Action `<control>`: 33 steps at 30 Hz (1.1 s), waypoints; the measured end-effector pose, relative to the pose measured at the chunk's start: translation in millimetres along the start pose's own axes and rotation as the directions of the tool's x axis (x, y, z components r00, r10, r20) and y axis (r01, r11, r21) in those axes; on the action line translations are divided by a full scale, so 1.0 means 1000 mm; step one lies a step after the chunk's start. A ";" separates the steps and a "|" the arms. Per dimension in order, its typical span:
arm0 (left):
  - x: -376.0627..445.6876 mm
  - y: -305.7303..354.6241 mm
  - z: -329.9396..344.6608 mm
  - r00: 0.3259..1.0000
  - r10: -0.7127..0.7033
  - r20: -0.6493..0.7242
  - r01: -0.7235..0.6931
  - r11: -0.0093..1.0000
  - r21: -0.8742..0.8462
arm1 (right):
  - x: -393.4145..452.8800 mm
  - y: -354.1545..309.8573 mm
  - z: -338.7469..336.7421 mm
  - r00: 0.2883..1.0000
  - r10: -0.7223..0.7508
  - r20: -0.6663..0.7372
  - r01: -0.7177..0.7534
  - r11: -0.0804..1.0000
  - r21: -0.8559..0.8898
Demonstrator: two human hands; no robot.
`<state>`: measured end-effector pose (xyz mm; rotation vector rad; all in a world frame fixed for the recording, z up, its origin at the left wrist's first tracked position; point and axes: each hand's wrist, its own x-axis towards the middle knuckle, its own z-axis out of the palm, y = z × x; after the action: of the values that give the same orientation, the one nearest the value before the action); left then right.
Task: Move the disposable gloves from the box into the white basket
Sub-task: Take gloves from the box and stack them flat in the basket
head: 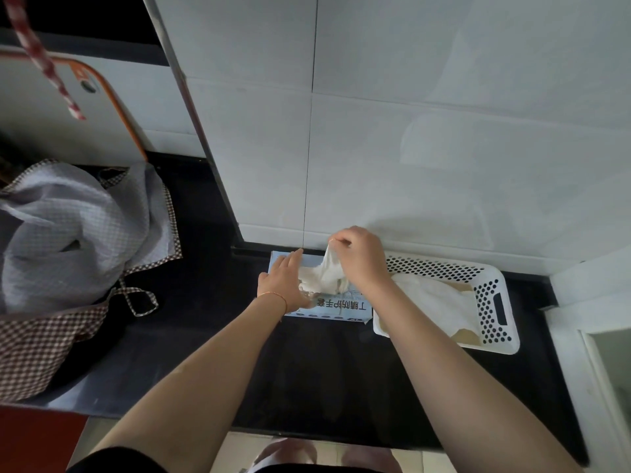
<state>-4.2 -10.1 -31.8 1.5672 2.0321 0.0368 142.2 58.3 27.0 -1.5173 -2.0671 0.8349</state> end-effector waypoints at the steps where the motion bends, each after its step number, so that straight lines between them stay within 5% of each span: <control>1: 0.000 0.000 -0.003 1.000 -0.003 0.020 0.004 1.000 -0.018 | -0.001 -0.001 -0.001 1.000 0.001 -0.002 -0.001 1.000 0.013; 4: 0.002 0.004 -0.013 0.998 0.021 0.051 -0.013 0.987 -0.158 | -0.004 0.007 0.001 0.991 0.099 0.093 -0.102 0.995 0.018; 9: 0.001 0.020 -0.016 0.993 0.015 -0.115 -0.066 0.889 -0.453 | -0.003 0.013 0.001 0.947 0.193 0.258 -0.170 0.979 -0.112; 21: -0.001 0.032 -0.011 0.994 -0.102 0.040 0.109 0.950 -0.293 | 0.004 -0.020 -0.018 0.999 -0.007 0.031 0.006 1.000 0.010; 25: -0.002 0.031 -0.014 0.991 0.008 0.131 0.037 0.940 -0.339 | 0.005 -0.009 -0.025 0.997 0.063 0.053 -0.061 0.998 -0.031; 30: -0.008 0.040 -0.010 0.988 -0.012 -0.155 -0.074 0.839 -0.540 | 0.003 -0.005 -0.022 0.990 0.084 0.117 -0.083 0.996 -0.016; 33: -0.007 0.050 -0.006 0.984 -0.097 -0.150 -0.002 0.835 -0.550 | 0.001 -0.008 -0.021 0.988 0.077 0.131 -0.075 0.997 -0.017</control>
<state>38.7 1.4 -6.1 1.1723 1.9459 0.7009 150.2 61.7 47.4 -1.5952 -2.1216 0.9767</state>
